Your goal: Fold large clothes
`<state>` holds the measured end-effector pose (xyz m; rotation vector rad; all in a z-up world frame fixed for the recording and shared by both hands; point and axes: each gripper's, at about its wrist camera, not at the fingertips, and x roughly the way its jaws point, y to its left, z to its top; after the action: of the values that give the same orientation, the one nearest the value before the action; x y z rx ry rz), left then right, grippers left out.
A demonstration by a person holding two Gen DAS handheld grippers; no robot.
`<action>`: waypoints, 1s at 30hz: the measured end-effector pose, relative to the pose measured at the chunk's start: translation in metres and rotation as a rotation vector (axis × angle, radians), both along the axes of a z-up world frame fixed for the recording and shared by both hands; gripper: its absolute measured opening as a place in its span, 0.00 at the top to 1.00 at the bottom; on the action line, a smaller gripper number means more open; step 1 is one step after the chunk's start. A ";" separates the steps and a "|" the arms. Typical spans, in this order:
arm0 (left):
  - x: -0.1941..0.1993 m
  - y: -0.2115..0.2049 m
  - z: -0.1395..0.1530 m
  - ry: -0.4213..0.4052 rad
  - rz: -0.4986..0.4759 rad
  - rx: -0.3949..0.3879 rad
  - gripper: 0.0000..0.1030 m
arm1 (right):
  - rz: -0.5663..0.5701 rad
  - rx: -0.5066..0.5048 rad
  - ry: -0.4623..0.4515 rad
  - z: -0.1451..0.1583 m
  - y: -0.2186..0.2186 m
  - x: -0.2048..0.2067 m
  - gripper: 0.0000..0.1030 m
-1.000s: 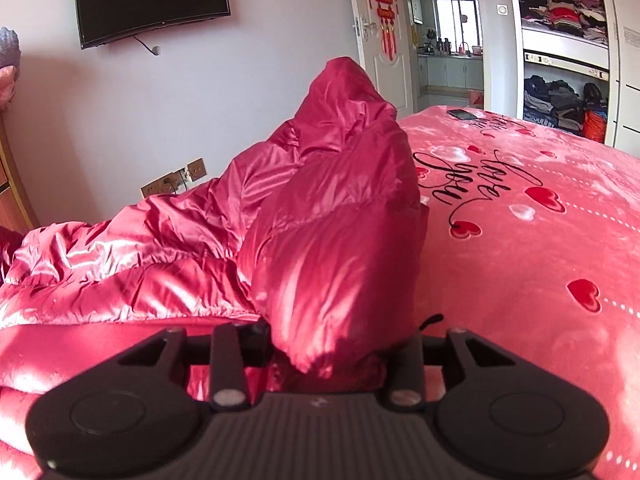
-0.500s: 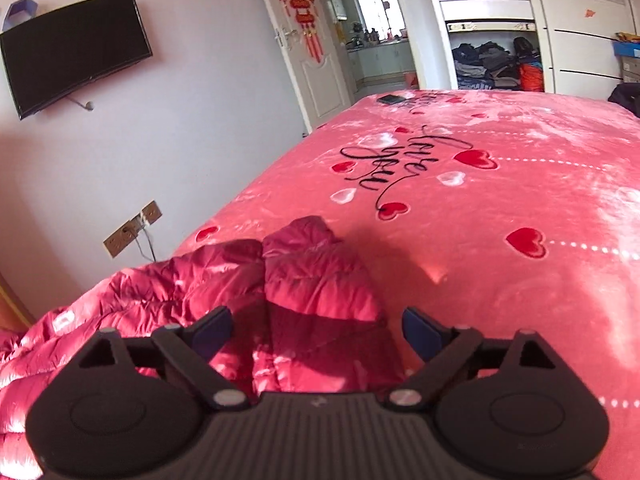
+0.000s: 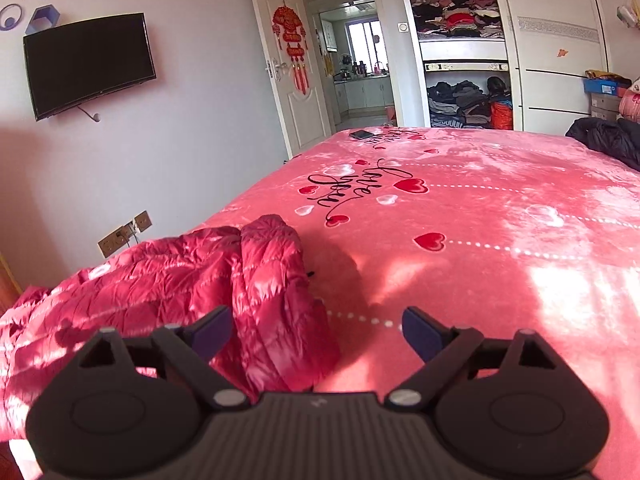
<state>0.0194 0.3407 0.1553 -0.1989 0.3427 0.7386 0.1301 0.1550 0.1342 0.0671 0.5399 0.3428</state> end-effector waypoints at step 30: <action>-0.176 -0.136 0.053 0.076 -0.144 0.049 0.00 | 0.103 -0.021 -0.113 0.072 -0.055 -0.233 0.11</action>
<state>-0.1567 0.2048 0.2085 -0.0985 0.4064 0.6128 -0.1034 0.1000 0.2058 -0.0003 0.4354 0.4387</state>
